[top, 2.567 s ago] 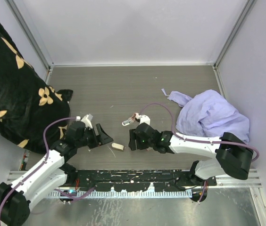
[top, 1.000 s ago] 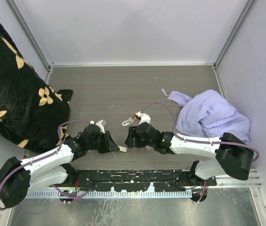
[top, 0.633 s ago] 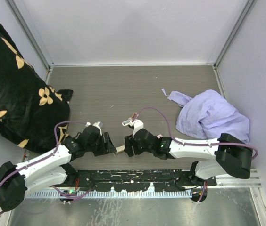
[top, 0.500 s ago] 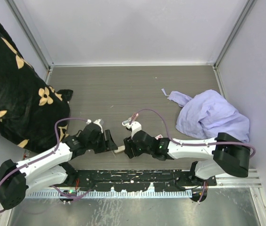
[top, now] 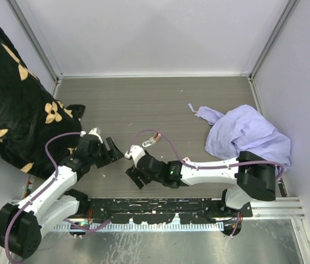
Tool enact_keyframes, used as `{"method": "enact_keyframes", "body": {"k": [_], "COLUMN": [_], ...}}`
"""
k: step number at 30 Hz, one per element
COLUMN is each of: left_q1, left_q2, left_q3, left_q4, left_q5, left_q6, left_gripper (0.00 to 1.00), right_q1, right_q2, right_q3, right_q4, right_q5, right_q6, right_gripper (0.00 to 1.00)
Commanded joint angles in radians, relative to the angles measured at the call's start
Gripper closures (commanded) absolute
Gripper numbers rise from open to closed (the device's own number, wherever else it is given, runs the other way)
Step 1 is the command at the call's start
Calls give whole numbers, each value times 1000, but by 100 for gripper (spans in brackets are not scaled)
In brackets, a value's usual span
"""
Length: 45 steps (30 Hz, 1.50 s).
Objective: Load the staples into the stapler
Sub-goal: Open the stapler at the center of the board.
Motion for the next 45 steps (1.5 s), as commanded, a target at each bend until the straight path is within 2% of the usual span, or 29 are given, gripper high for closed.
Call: {"method": "enact_keyframes", "body": {"k": [1,9,20,25,29,33,38,45], "left_q1": [52,80,92,95,97,98,98,99], "left_q2": [-51,-114,-96,-102,-95,-85,-94,-131], "left_q3": [-5,-52,-60,-55,-55,-61,-75,-97], "left_q4": [-20,-24,-17,-27,-32,-24,-2,92], "left_q5": [67,90,122,130,160,211,324,510], "left_q6": [69,41,44,43,39,20,-27,-125], "left_gripper": [26,27,28,28,29,32,33,39], "right_q1": [0,-31,-53,-58,-80,-114,-150,-212], "right_q2": [62,158,234,235,200,151,55,-105], "right_q3": [113,195,219,220,211,174,100,6], "right_q4": [-30,-109,-118,-115,-113,-77,1,111], "right_q5": [-105,-221,-150,-150,-191,-242,-297,-456], "right_q6": [-282,-440,-528,-543,-519,-480,-418,-336], "right_gripper": [25,29,36,50,65,88,94,96]}}
